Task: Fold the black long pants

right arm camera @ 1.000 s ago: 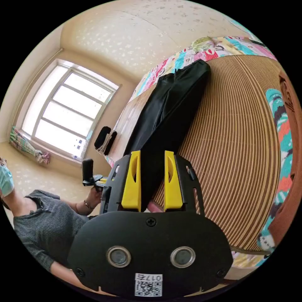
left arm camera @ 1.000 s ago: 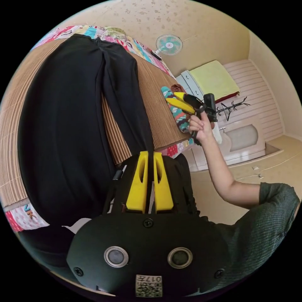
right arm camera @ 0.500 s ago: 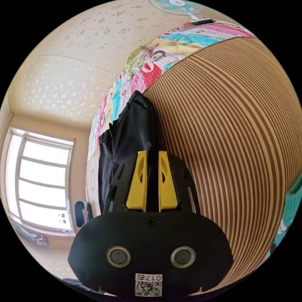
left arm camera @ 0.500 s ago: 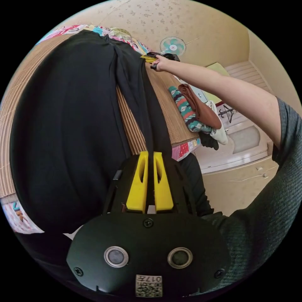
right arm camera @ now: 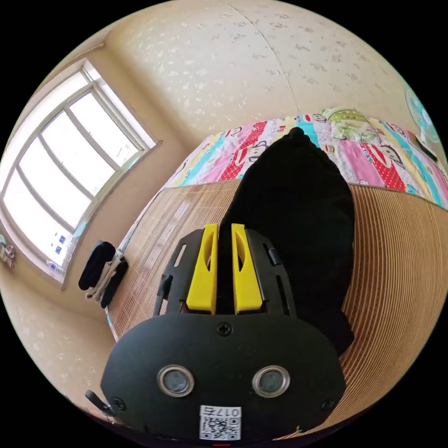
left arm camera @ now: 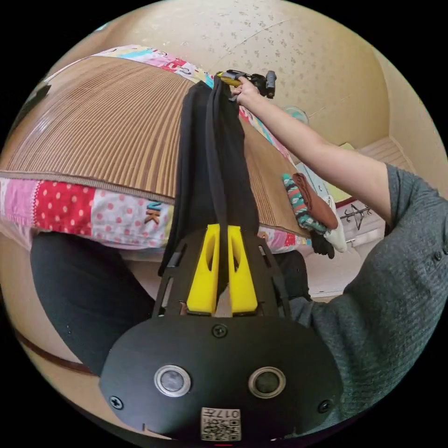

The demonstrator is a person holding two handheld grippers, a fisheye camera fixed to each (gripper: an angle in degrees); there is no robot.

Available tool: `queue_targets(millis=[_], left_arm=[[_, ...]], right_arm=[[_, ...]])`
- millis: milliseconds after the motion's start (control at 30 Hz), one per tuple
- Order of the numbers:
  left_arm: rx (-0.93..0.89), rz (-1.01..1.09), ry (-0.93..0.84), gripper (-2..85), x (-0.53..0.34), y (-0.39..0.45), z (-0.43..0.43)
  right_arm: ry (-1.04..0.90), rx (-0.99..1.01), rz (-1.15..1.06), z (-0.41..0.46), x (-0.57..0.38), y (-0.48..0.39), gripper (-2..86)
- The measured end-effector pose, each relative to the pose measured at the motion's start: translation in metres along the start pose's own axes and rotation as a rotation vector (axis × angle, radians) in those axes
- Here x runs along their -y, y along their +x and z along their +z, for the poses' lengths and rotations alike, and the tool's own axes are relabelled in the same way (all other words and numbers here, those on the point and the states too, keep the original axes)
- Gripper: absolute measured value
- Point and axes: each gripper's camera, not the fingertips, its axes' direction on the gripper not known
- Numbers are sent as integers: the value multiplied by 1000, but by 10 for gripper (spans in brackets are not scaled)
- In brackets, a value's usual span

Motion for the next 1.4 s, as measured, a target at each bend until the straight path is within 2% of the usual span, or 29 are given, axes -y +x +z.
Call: queue_targets(millis=[133,267,400,500,600,667,700,733,800,867,967,1000,1033,1067,1133,1233,1400], left_arm=[[22,-19,-80,37,13,-14,15],[42,18,-98,38,26,-2,28],[59,31,-135,43,44,4,41],[62,40,-144,51,64,8,46],[84,56,-141,45,85,14,52],[77,60,-188,39,103,21,55],[58,73,-198,38,106,24,54],[-4,103,-190,34,112,32,45],[-161,152,-97,30,111,42,17],[-409,136,53,25,96,32,-20],[-549,41,128,18,67,3,-27],[-525,25,110,18,63,-2,-22],[-420,-30,38,18,56,-11,-8],[-285,-105,-53,17,51,-20,10],[-155,-164,-128,22,48,-27,27],[-113,-128,-77,49,60,-18,25],[-81,1,-22,99,120,8,34]], right_arm=[[-10,113,97,-5,-54,13,65],[-53,143,12,-84,-178,24,81],[-128,165,113,-160,-330,56,100],[-206,161,167,-180,-410,52,109],[-230,232,146,-178,-448,31,89],[-261,241,140,-169,-451,24,60],[-270,186,142,-169,-447,21,42],[-268,170,129,-171,-443,19,39],[-250,191,97,-186,-426,11,27],[-170,290,88,-210,-418,7,23],[-67,419,60,-241,-417,2,21],[-77,436,43,-241,-419,1,21],[-98,421,39,-238,-421,1,22],[-171,344,55,-225,-424,2,23],[-307,267,76,-199,-427,4,28],[-354,225,100,-187,-425,6,45],[-260,234,160,-204,-384,23,93]])
